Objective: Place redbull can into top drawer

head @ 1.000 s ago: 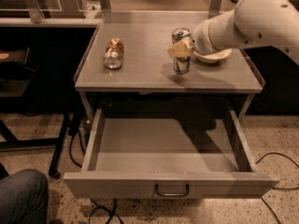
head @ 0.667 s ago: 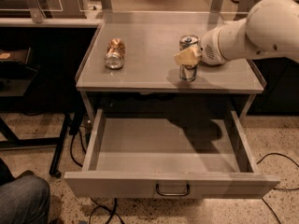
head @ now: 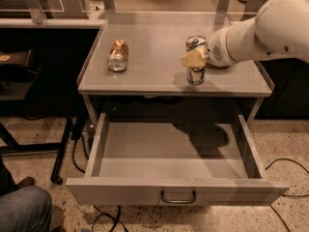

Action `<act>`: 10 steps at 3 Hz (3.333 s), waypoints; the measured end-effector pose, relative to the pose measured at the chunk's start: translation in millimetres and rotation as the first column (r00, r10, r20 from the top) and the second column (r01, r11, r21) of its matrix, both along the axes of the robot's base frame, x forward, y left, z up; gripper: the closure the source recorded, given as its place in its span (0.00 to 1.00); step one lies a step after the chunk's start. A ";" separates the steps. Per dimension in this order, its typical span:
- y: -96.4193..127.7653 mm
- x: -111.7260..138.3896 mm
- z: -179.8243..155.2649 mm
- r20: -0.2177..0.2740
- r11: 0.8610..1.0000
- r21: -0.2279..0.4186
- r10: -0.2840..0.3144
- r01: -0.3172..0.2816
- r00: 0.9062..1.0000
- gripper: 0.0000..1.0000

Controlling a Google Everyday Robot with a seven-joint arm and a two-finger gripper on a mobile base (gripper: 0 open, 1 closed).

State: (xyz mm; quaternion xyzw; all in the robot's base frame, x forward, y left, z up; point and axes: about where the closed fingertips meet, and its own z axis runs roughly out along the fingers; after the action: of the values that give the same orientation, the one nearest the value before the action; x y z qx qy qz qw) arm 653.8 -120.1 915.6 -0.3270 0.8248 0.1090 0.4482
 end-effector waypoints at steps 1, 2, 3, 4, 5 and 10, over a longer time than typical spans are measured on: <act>-12.8 -32.2 4.9 -0.024 0.999 -0.015 -0.038 0.038 0.999 1.00; -27.5 -79.8 -10.0 -0.077 0.993 -0.024 -0.114 0.113 0.990 1.00; -29.5 -113.5 -54.0 -0.175 0.988 -0.020 -0.153 0.152 0.973 1.00; -29.8 -119.9 -64.8 -0.195 0.988 -0.026 -0.156 0.154 0.968 1.00; -28.2 -126.9 -74.5 -0.233 0.986 -0.003 -0.161 0.165 0.959 1.00; 6.6 -113.6 -184.4 -0.290 0.903 0.184 -0.328 0.389 0.899 1.00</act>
Offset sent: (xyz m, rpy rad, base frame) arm -0.1526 -0.0491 -0.0628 -0.0201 0.2097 -0.2345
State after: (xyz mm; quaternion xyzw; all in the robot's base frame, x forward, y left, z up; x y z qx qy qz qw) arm 540.2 -113.5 731.1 -0.0961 0.9022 0.1623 0.3879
